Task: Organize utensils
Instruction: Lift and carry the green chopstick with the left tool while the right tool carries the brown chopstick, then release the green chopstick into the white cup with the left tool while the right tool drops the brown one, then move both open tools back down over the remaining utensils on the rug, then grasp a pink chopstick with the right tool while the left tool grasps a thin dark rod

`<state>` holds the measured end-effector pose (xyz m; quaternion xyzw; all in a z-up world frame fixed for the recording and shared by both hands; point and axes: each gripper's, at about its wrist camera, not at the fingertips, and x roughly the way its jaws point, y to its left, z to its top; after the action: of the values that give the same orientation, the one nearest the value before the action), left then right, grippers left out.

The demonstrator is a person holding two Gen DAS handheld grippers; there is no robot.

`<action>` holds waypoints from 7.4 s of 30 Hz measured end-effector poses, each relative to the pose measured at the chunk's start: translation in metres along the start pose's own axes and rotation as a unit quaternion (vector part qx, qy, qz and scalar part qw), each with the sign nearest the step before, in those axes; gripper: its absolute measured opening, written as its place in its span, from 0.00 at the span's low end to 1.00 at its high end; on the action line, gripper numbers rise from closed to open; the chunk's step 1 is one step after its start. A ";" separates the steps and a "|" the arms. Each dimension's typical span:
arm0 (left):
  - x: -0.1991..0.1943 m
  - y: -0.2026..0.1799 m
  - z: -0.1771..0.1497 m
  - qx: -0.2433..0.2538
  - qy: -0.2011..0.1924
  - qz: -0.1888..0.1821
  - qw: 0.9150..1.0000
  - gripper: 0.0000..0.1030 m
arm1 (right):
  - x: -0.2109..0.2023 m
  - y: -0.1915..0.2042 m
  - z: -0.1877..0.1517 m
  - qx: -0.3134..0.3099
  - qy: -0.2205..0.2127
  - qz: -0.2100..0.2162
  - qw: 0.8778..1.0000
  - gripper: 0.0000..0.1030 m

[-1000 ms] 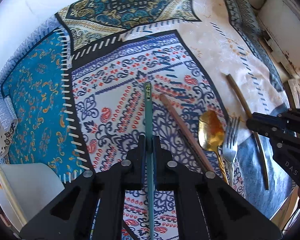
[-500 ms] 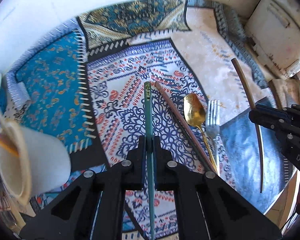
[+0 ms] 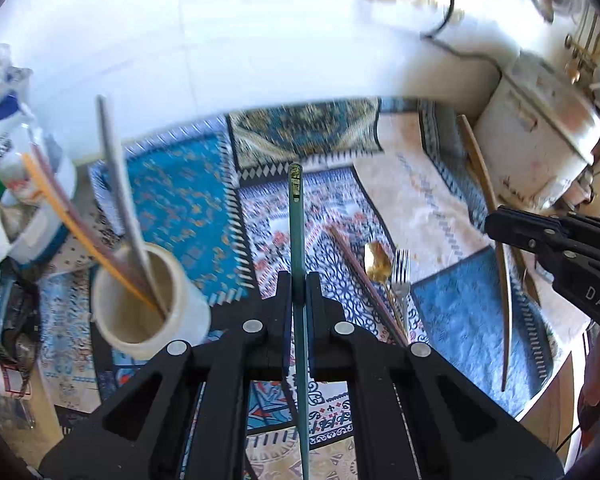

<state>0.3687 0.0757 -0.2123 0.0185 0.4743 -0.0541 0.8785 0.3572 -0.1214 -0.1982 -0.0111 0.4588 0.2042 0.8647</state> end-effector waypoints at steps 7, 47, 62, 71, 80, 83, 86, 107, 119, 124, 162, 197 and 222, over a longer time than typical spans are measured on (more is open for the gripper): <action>-0.048 0.026 0.009 -0.028 -0.064 0.012 0.997 0.04 | -0.020 0.035 0.022 -0.021 -0.044 0.024 0.999 0.06; -0.054 0.186 0.040 -0.208 -0.226 0.091 0.947 0.04 | 0.069 0.164 0.103 0.006 -0.138 0.089 0.986 0.06; -0.023 0.176 0.013 -0.181 -0.194 0.089 0.960 0.04 | 0.080 0.168 0.070 -0.033 -0.106 0.072 0.991 0.07; -0.022 0.162 -0.012 -0.161 -0.117 0.068 0.978 0.05 | 0.075 0.168 0.048 -0.083 -0.030 0.082 0.993 0.09; -0.046 0.145 -0.009 -0.150 -0.095 0.080 0.981 0.06 | 0.050 0.161 0.045 -0.112 -0.031 0.075 0.990 0.23; -0.058 0.138 -0.010 -0.144 -0.097 0.082 0.981 0.12 | 0.038 0.154 0.044 -0.114 -0.037 0.072 0.990 0.27; -0.070 0.128 -0.009 -0.136 -0.103 0.085 0.982 0.16 | 0.025 0.147 0.042 -0.117 -0.045 0.066 0.990 0.28; -0.029 0.021 0.011 -0.072 -0.067 0.041 0.994 0.47 | -0.004 0.017 0.011 -0.050 -0.034 -0.030 0.998 0.40; 0.071 -0.012 -0.009 -0.062 0.045 0.025 0.997 0.49 | 0.076 -0.058 -0.034 0.023 0.107 -0.036 0.993 0.40; 0.096 -0.017 -0.019 -0.058 0.077 0.032 0.995 0.49 | 0.105 -0.052 -0.054 0.030 0.148 -0.014 0.988 0.40; 0.154 -0.068 -0.025 -0.045 0.166 -0.063 0.983 0.19 | 0.085 -0.079 -0.083 0.022 0.162 -0.006 0.987 0.19; 0.081 0.034 -0.093 -0.087 0.144 -0.001 0.986 0.13 | 0.150 0.046 -0.047 -0.033 0.172 0.035 0.984 0.11; 0.123 -0.023 -0.065 -0.059 0.176 -0.070 0.980 0.12 | 0.106 -0.012 -0.064 0.013 0.152 0.019 0.988 0.05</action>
<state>0.3790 0.0489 -0.3501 -0.0572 0.6239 -0.0834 0.7750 0.3636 -0.1097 -0.3221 -0.0224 0.5873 0.2105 0.7812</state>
